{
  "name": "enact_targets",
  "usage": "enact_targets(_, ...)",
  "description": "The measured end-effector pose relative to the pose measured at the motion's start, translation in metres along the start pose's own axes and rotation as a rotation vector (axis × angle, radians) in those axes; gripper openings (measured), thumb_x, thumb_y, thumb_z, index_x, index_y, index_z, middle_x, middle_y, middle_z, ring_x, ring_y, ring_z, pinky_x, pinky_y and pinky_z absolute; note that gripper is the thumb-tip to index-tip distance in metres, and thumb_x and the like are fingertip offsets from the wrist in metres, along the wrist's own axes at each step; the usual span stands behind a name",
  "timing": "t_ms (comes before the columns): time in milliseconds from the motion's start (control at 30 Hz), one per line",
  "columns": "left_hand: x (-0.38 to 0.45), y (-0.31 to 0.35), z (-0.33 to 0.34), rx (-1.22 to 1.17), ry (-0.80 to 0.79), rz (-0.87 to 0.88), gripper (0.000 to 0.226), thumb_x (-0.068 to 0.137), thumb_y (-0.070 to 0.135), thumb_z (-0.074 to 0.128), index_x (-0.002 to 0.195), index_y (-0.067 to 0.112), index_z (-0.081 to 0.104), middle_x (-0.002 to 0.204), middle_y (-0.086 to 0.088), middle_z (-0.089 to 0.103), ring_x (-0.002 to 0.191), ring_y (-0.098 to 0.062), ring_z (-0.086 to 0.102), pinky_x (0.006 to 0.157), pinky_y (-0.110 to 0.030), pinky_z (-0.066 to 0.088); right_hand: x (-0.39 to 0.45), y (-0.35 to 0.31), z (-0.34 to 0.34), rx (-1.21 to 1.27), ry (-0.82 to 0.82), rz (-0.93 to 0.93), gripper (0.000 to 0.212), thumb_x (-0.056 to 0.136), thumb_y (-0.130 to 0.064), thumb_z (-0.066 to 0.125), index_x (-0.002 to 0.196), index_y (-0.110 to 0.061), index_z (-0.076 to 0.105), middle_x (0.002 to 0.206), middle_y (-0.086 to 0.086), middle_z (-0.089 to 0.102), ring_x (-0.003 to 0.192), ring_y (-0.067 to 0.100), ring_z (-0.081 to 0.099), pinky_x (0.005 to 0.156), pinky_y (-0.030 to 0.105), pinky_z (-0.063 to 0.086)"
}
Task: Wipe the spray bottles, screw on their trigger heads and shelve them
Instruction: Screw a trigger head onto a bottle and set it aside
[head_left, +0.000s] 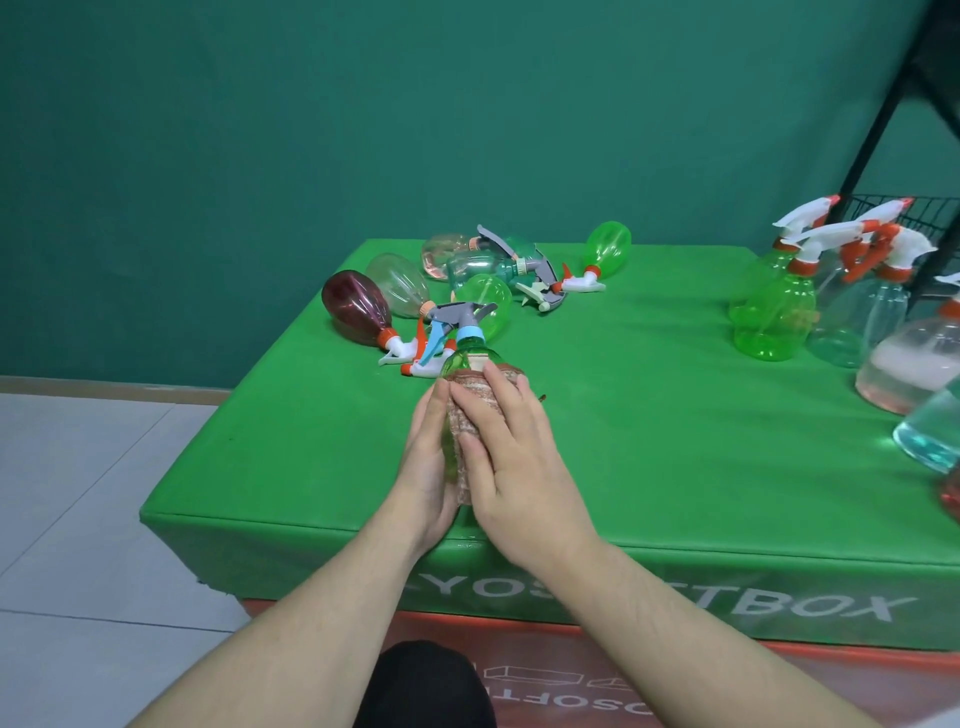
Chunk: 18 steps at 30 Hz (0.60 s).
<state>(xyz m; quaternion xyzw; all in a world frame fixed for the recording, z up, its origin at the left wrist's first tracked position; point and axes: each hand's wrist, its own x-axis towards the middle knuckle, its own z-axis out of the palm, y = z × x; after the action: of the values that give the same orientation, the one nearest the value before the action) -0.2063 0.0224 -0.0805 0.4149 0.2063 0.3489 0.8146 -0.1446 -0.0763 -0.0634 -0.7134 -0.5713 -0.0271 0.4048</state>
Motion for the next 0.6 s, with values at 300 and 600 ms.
enact_targets(300,0.001,0.000,-0.002,0.015,0.001,0.015,0.068,0.089,0.041,0.070,0.149,0.019,0.049,0.130,-0.011,0.071,0.104,-0.020,0.072,0.077,-0.034,0.061,0.043,0.006,-0.013,0.087,-0.038,0.089,0.044,0.105,-0.032,0.035,0.148,-0.029,0.048,0.160,-0.008,0.033,0.149,0.007,0.024,0.124,0.031,0.019)
enact_targets(600,0.002,0.000,0.001,0.061,0.048,-0.040,0.075,0.076,0.030,0.076,0.145,0.016,0.051,0.110,-0.012,0.076,0.085,-0.018,0.073,0.069,-0.031,0.057,0.070,0.017,-0.014,0.175,-0.107,0.247,0.041,0.107,-0.027,0.037,0.146,-0.028,0.050,0.158,-0.009,0.037,0.145,0.003,0.030,0.117,0.022,0.020)
